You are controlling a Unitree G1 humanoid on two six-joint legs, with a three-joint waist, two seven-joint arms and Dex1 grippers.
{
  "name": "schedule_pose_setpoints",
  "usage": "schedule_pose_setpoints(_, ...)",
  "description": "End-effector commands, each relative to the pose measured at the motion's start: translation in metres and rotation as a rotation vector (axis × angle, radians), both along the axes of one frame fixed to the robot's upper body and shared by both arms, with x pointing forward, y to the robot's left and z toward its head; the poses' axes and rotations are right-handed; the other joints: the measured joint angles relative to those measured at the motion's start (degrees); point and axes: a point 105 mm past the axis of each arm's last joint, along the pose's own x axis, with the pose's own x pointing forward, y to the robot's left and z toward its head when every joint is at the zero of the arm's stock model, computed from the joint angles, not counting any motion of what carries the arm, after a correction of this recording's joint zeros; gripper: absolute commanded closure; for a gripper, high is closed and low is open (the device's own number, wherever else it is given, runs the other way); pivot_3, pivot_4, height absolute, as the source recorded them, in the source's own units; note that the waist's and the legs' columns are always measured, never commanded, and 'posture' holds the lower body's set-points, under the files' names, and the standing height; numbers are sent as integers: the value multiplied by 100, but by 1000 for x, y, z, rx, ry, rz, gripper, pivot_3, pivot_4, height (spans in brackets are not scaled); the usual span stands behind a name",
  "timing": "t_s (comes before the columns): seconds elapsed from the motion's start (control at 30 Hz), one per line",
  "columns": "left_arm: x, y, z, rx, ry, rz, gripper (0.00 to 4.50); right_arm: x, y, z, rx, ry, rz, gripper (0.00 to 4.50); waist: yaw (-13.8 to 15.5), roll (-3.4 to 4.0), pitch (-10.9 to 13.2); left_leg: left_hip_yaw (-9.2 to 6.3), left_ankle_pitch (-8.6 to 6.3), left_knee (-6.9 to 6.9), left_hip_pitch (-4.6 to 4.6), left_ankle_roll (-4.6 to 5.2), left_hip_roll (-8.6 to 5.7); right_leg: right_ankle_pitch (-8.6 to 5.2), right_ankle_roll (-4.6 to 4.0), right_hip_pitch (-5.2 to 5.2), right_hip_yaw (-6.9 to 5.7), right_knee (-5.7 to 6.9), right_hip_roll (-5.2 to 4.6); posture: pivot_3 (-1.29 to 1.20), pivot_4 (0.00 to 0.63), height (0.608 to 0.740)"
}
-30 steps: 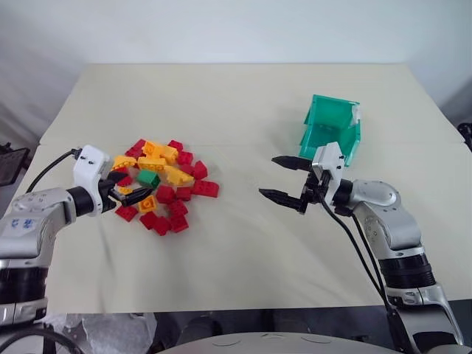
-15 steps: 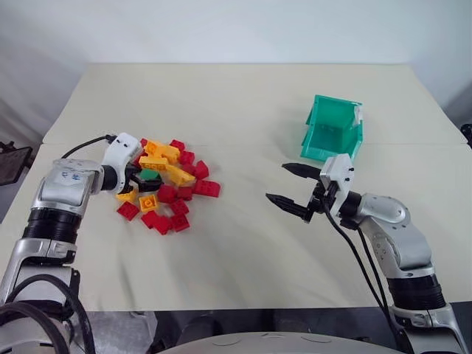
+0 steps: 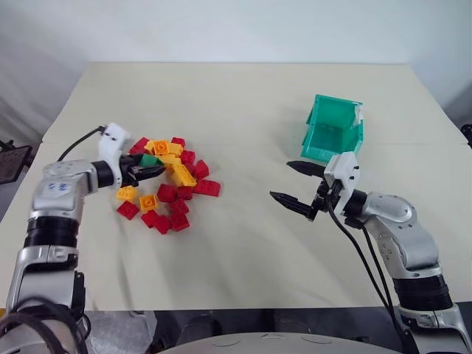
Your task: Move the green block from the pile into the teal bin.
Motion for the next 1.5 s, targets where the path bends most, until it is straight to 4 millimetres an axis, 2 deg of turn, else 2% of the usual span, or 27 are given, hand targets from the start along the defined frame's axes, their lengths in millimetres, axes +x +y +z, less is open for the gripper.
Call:
schedule_pose_setpoints(0.03,-19,-10,31,-11,-138,-133,2051,-2,-5,14,11,-49,-5,0,-4,-1,0,-4,0,1,-3,0,-1,0,0,0,-4,0,-3,0,150,740)
schedule_pose_setpoints(0.1,-23,-16,33,-14,-143,-172,2051,-1,-8,14,9,-51,-10,0,-6,-1,0,-4,1,3,-3,2,-9,0,0,1,-4,0,-4,0,150,740)
schedule_pose_setpoints(0.23,-29,-51,38,16,-154,-306,2051,-3,-20,12,-26,-36,-11,0,15,-1,1,-6,3,4,-5,6,-8,1,1,1,-3,2,-8,0,150,740)
schedule_pose_setpoints(0.3,-30,-73,33,27,-128,-378,2051,-6,-26,11,-45,-19,4,0,59,-1,1,-6,4,4,-3,7,-10,1,2,3,-2,2,-9,0,150,740)
schedule_pose_setpoints(0.43,-49,-144,7,43,-51,-672,2051,-10,-49,7,-118,8,-17,0,137,-2,1,-5,4,5,-4,10,-22,3,5,6,-3,-1,-8,0,150,740)
schedule_pose_setpoints(0.5,-41,-167,-8,104,-36,-707,2051,-12,-56,8,-131,5,-34,0,137,-4,2,-6,5,6,-6,12,-39,4,7,8,-4,-6,-7,0,150,740)
schedule_pose_setpoints(0.67,-33,-200,-25,162,-26,-777,2051,-15,-62,13,-123,-12,-86,0,84,-7,4,-1,7,7,-5,15,-36,5,9,8,-3,-5,-4,0,150,740)
schedule_pose_setpoints(0.77,-30,-213,-32,198,-40,-799,2051,-19,-62,12,-120,-13,-100,0,102,-7,4,1,7,6,-3,15,-34,5,9,8,-3,-4,-4,0,150,740)
schedule_pose_setpoints(0.83,-26,-219,-35,194,15,-791,1335,-21,-62,12,-116,-13,-111,0,119,-7,4,-1,7,7,-5,16,-38,5,9,8,-3,-4,-7,0,150,740)
schedule_pose_setpoints(0.9,-23,-224,-34,174,34,-785,844,-23,-63,12,-114,-8,-118,0,132,-8,5,-4,8,12,-9,17,-40,7,12,8,-4,-5,-7,0,150,740)
schedule_pose_setpoints(0.97,-21,-226,-33,178,13,-787,164,-24,-63,11,-116,-4,-120,0,137,-8,5,-14,8,23,-19,19,-42,10,16,8,-7,-7,-9,0,150,740)
schedule_pose_setpoints(1.0,-21,-227,-32,173,6,-787,18,-25,-63,11,-117,-3,-121,0,135,-8,5,-17,8,28,-23,20,-43,11,18,8,-8,-8,-9,0,150,740)
schedule_pose_setpoints(1.07,-22,-226,-25,156,-23,-791,18,-24,-63,13,-120,-3,-121,0,130,-8,5,-20,7,32,-26,22,-45,12,20,8,-8,-9,-12,0,150,740)
schedule_pose_setpoints(1.17,-24,-212,-12,112,-36,-784,18,-24,-60,13,-148,25,-90,0,122,-7,5,-35,7,50,-46,22,-43,13,20,1,-19,-7,-12,0,150,740)
schedule_pose_setpoints(1.23,-20,-191,9,7,-104,-713,18,-28,-59,10,-196,77,-58,0,119,-7,5,-44,7,66,-60,22,-41,13,19,-5,-25,-3,-11,0,150,740)
schedule_pose_setpoints(1.33,-31,-150,15,-39,-78,-704,18,-33,-66,13,-218,102,-55,0,81,-5,4,-66,7,67,-56,22,-10,13,18,-6,-20,0,-9,0,150,740)
schedule_pose_setpoints(1.43,-44,-114,25,-129,-81,-684,18,-39,-84,12,-263,132,-94,0,102,-5,4,-68,7,68,-53,22,-9,13,18,-5,-21,3,-9,0,150,740)
schedule_pose_setpoints(1.5,-52,-92,24,-117,-87,-653,18,-44,-101,12,-297,155,-141,0,148,-5,5,-69,4,76,-61,27,-13,15,21,-3,-24,2,-17,0,150,740)
